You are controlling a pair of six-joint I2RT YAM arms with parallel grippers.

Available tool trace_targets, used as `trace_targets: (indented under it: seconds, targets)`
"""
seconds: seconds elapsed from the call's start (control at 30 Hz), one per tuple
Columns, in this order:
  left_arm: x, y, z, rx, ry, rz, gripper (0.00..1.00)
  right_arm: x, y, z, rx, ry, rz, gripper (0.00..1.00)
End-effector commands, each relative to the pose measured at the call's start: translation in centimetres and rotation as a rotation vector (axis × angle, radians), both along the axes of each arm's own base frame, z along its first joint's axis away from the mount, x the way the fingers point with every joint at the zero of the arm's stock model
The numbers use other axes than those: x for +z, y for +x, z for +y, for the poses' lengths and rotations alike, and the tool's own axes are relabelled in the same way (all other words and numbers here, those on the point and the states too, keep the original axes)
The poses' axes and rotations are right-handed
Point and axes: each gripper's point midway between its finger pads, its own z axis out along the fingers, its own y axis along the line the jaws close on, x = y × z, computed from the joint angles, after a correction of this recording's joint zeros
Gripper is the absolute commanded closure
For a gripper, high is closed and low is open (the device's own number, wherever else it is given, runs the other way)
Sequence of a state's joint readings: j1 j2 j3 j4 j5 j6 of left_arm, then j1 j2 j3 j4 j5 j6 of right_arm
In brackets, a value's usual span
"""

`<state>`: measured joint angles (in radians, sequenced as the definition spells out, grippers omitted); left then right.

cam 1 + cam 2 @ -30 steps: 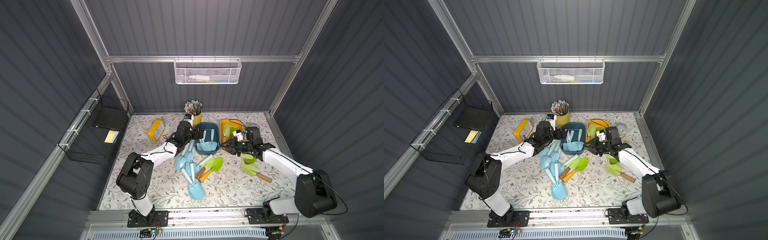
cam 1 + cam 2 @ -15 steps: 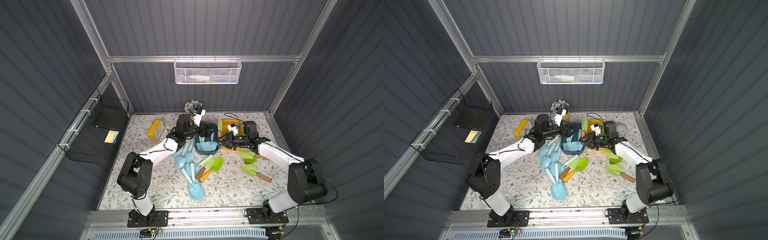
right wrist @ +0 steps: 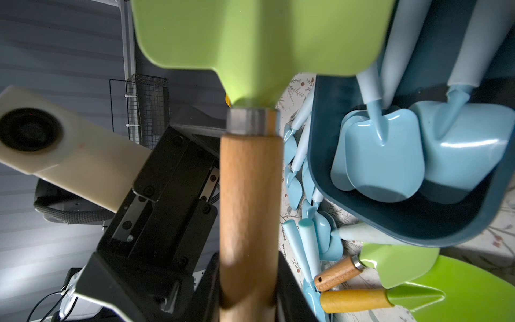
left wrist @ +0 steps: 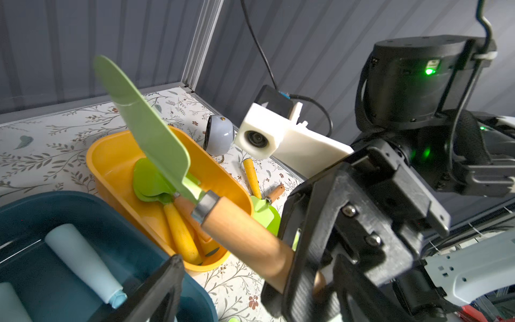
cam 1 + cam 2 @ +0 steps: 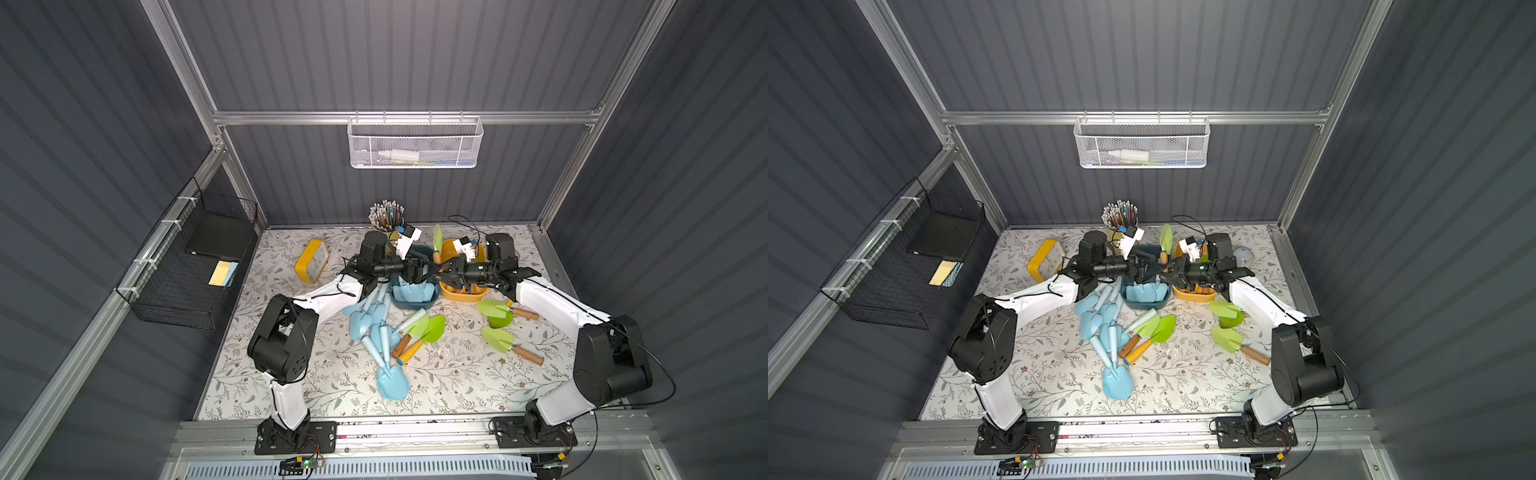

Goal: Sort the small shovels by color and place them into the storage box
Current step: Pick up the shovel from the center of the board.

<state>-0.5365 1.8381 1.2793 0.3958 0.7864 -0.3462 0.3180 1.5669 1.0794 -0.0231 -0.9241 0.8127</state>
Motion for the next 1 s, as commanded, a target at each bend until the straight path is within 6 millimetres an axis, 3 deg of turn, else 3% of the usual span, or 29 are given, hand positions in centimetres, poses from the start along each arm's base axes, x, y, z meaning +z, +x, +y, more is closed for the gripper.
trace_targets:
  seconds: [0.0,0.1,0.13,0.37,0.6,0.97]
  targets:
    - [1.0,-0.3,-1.1,-0.066,-0.038,-0.024,0.18,1.5,-0.1,1.1,0.053,0.019,-0.074,0.91]
    - [0.3,-0.3,-1.4,-0.086,-0.040,-0.003,0.23,1.1,-0.4,1.5,0.063,0.004,-0.075,0.90]
    - [1.7,0.0,-1.7,-0.094,-0.061,-0.029,0.26,1.1,-0.5,1.6,0.067,-0.001,-0.078,0.90]
    - [1.2,-0.3,-2.5,-0.152,-0.083,0.008,0.34,1.2,-0.4,1.9,0.072,-0.071,-0.116,0.90]
    - [-0.5,-0.6,-2.6,-0.171,-0.060,0.059,0.27,2.7,0.2,1.6,0.053,-0.120,-0.211,0.90]
    - [0.0,-0.7,-2.7,-0.196,-0.080,0.060,0.25,4.5,-2.2,2.7,0.135,-0.093,-0.299,0.90]
